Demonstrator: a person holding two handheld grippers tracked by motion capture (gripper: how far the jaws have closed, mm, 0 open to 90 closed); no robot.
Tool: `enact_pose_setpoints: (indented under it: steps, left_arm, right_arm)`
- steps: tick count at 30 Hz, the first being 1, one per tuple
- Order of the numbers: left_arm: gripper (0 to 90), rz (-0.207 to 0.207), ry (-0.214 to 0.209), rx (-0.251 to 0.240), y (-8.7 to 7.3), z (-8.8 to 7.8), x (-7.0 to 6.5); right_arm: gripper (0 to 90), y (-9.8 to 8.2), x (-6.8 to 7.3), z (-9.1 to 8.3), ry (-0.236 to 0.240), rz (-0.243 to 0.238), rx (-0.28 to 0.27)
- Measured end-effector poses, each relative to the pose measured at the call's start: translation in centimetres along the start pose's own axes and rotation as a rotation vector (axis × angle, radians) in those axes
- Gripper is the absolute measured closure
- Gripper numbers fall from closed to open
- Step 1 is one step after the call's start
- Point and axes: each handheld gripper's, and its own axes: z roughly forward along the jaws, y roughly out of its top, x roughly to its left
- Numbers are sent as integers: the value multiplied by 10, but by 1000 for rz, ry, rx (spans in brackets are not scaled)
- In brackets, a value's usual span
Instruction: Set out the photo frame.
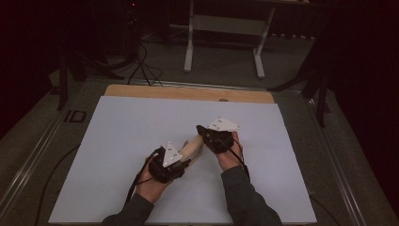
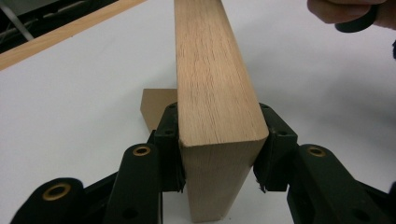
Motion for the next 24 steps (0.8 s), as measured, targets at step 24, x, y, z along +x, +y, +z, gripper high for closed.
enact_pose_setpoints:
  steps: [24]
  left_arm:
    - [563,-73,33,2,-6,-1,21]
  right_arm:
    - [897,-7,-1,-15,-10,10,6]
